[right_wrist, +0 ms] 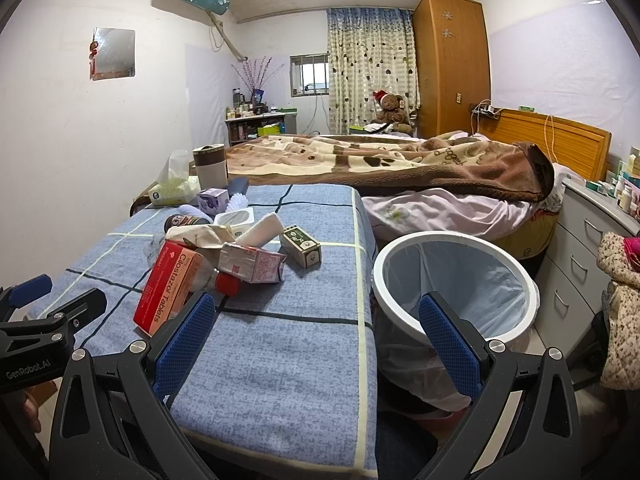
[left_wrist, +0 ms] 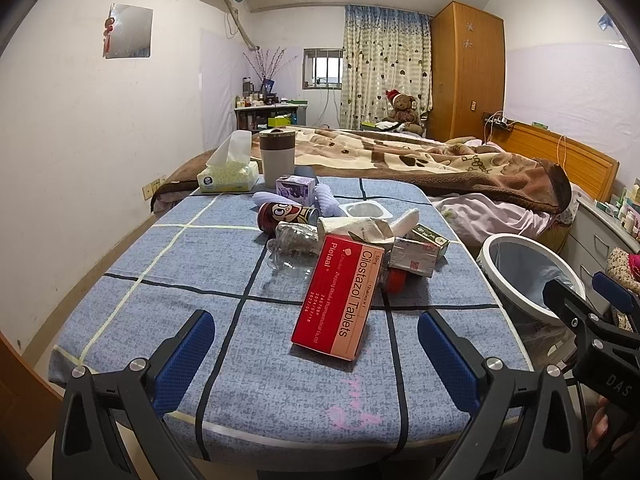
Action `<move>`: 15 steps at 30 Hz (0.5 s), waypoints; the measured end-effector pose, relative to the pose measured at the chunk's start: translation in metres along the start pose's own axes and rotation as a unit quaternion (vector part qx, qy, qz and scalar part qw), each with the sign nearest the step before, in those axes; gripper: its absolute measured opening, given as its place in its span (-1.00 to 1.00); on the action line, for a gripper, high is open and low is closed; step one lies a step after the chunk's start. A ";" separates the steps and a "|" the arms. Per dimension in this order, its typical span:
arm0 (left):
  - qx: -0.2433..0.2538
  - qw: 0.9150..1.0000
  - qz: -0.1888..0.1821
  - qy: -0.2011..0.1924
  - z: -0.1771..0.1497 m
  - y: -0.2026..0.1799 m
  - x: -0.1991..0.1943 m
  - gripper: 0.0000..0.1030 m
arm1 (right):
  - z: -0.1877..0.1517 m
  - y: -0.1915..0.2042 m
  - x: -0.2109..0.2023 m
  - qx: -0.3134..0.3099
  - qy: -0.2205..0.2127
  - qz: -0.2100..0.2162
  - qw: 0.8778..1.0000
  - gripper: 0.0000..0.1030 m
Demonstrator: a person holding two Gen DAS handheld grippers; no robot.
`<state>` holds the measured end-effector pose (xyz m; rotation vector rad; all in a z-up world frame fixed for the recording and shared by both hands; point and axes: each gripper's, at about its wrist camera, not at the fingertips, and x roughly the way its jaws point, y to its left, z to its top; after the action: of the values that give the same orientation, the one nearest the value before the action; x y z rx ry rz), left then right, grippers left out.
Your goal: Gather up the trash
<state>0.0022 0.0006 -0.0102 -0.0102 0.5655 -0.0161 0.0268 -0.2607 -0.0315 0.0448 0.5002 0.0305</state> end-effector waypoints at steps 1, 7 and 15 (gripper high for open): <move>0.000 1.000 0.000 0.000 0.000 0.000 0.000 1.00 | 0.000 0.000 0.000 0.000 0.000 0.000 1.000 1.00; 0.001 1.000 0.000 0.002 -0.001 -0.001 0.000 1.00 | 0.000 0.001 0.000 -0.001 0.001 0.000 1.000 1.00; 0.001 1.000 -0.001 0.003 -0.002 0.000 0.000 1.00 | 0.000 0.000 0.000 -0.002 0.001 0.001 1.000 1.00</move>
<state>0.0010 0.0003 -0.0119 -0.0095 0.5720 -0.0191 0.0271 -0.2608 -0.0317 0.0406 0.5021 0.0334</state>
